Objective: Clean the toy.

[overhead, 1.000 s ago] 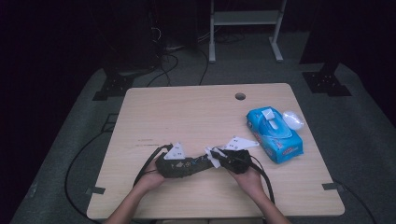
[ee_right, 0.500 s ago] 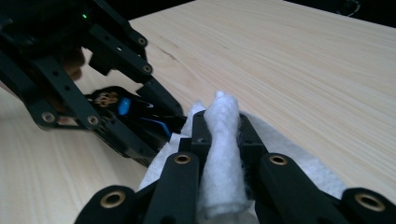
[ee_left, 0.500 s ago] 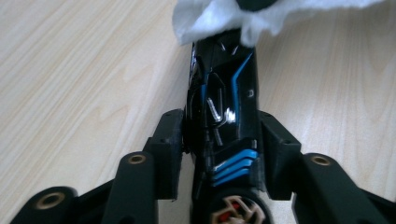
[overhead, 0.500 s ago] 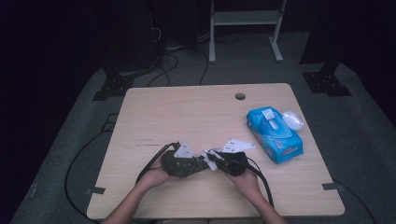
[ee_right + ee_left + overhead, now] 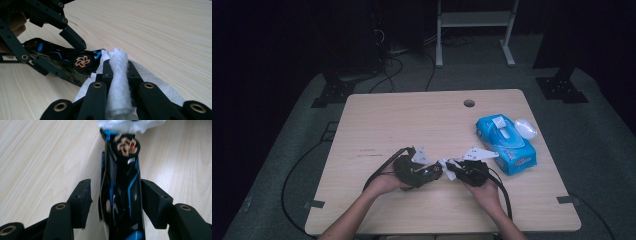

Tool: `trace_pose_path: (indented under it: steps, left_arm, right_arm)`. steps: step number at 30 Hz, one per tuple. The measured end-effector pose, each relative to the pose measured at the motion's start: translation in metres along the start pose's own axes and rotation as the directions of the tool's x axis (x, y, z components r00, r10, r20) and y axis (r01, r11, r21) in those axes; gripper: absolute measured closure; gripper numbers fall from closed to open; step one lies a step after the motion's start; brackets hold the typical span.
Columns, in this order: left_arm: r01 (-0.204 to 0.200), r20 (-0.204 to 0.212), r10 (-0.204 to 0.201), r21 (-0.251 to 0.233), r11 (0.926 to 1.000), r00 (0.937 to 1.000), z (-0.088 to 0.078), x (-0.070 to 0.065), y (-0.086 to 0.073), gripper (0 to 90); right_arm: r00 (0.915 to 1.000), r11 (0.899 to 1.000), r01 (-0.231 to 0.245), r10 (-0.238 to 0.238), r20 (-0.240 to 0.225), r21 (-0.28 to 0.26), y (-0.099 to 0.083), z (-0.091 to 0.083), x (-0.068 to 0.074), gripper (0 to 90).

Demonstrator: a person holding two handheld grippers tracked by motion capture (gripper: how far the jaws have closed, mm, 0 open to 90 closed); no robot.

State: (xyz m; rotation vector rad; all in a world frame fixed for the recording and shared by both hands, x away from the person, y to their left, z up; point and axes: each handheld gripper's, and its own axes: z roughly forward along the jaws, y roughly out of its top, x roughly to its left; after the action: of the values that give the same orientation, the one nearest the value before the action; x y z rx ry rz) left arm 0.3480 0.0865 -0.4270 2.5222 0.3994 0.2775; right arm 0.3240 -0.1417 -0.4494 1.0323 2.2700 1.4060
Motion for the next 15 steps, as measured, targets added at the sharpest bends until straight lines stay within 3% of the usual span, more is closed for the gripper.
trace_pose_path:
  steps: [6,10,11,13,15]
  left_arm:
    - [-0.008,-0.006,0.009,0.087,0.9962,0.9999,0.018,0.001,0.012,42.6]
    - [-0.011,0.002,0.011,0.109,0.9939,0.9999,0.025,0.000,0.015,45.0]
    - [-0.029,0.007,0.028,0.121,0.9922,0.9996,0.026,-0.002,0.016,55.5]
    - [-0.020,0.018,0.018,0.125,0.9920,0.9997,0.025,-0.001,0.018,56.7]
    - [-0.059,-0.039,0.065,0.134,0.9892,0.9971,0.023,-0.004,0.019,57.2]
  right_arm:
    - [0.9993,0.999,-0.038,0.038,0.003,-0.009,-0.004,-0.002,-0.008,81.2]
    - [0.9987,0.999,-0.050,0.050,-0.002,-0.013,-0.005,-0.001,-0.010,81.1]
    - [0.9978,0.998,-0.066,0.065,-0.014,-0.008,-0.006,0.000,-0.010,81.2]
    - [0.9967,0.997,-0.077,0.077,-0.026,-0.005,-0.007,0.002,-0.010,81.2]
    - [0.9949,0.996,-0.090,0.090,-0.045,-0.004,-0.008,0.004,-0.010,81.2]
